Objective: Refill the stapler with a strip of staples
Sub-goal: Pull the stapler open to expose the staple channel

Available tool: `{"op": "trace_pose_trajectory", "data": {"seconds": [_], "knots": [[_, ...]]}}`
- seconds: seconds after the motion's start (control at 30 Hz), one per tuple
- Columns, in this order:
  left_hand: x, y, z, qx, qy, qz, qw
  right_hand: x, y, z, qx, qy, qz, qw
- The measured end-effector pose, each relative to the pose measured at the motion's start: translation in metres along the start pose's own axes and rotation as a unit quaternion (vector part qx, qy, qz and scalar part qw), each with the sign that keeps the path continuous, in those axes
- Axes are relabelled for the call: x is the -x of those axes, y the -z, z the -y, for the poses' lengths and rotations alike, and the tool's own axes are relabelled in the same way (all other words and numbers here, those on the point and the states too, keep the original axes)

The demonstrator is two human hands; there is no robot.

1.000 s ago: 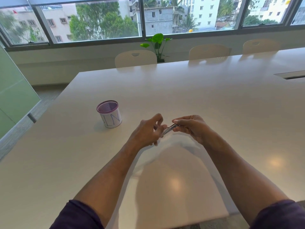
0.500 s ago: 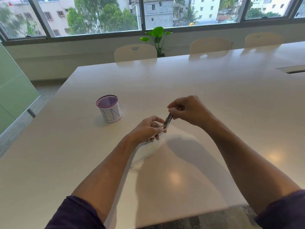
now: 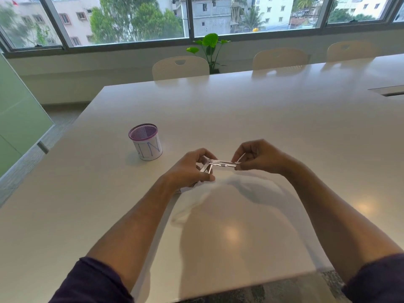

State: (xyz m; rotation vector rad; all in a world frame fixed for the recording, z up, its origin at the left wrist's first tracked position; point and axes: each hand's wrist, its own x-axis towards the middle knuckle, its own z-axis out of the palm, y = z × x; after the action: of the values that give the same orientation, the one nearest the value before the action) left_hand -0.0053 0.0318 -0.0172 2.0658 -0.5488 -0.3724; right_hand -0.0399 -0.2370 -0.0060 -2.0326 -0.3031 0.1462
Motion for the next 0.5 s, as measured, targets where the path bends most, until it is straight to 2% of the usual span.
{"op": "trace_pose_trajectory", "data": {"seconds": [0.1, 0.2, 0.3, 0.43, 0.5], "knots": [[0.0, -0.009, -0.003, -0.16, -0.057, 0.008, 0.985, 0.004, -0.003, -0.006, 0.04, -0.013, 0.041, 0.998], [-0.001, -0.018, -0.005, -0.247, -0.102, 0.014, 0.964, 0.002, -0.005, -0.005, 0.098, -0.011, 0.052, 0.994], [-0.003, -0.02, -0.006, -0.257, -0.105, 0.007, 0.961, 0.0, -0.004, -0.005, 0.12, -0.013, 0.058, 0.991], [-0.003, -0.014, -0.006, -0.241, -0.093, -0.014, 0.966, 0.002, -0.001, -0.007, 0.098, 0.006, -0.023, 0.995], [-0.003, -0.011, -0.006, -0.249, -0.1, -0.025, 0.963, 0.001, -0.003, -0.007, 0.134, 0.038, -0.05, 0.989]]}}
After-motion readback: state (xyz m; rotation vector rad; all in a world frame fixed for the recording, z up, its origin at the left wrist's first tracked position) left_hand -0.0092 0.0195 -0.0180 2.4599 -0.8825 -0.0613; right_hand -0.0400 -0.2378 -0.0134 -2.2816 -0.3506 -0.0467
